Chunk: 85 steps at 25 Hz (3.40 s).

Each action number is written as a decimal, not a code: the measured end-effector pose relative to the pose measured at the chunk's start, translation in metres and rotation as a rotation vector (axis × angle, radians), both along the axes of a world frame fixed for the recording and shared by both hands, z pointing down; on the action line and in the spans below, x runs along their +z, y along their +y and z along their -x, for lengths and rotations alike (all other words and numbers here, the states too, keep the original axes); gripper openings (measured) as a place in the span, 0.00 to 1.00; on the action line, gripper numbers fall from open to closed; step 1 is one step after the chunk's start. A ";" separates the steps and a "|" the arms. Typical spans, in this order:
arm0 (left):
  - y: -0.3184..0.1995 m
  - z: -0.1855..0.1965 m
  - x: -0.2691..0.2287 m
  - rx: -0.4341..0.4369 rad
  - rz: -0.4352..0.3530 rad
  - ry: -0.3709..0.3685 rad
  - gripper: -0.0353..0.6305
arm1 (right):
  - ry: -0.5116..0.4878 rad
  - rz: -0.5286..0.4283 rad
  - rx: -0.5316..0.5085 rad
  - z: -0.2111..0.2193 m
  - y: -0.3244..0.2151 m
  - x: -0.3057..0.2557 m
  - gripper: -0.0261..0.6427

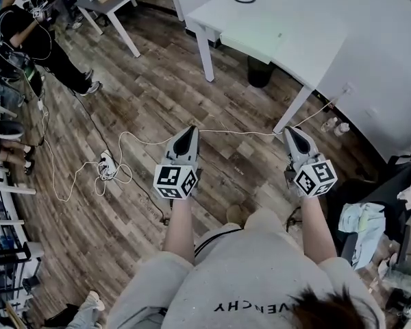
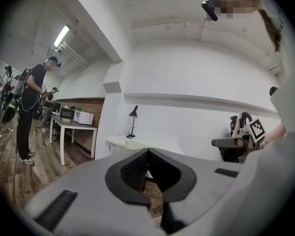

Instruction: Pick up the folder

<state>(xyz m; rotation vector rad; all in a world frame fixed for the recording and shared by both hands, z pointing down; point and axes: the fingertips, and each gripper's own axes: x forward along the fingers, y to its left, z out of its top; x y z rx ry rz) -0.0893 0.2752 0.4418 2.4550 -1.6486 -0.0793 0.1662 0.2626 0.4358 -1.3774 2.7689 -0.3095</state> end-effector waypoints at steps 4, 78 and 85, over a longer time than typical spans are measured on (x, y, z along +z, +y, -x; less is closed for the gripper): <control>-0.009 0.000 0.006 0.006 0.012 0.006 0.05 | -0.036 0.016 0.002 0.000 -0.009 0.005 0.03; -0.489 0.001 0.115 0.255 0.145 0.044 0.05 | -1.041 0.446 0.220 0.118 -0.476 0.143 0.67; -0.508 0.006 0.122 0.298 0.163 0.053 0.05 | -1.193 0.442 0.314 0.124 -0.503 0.149 0.75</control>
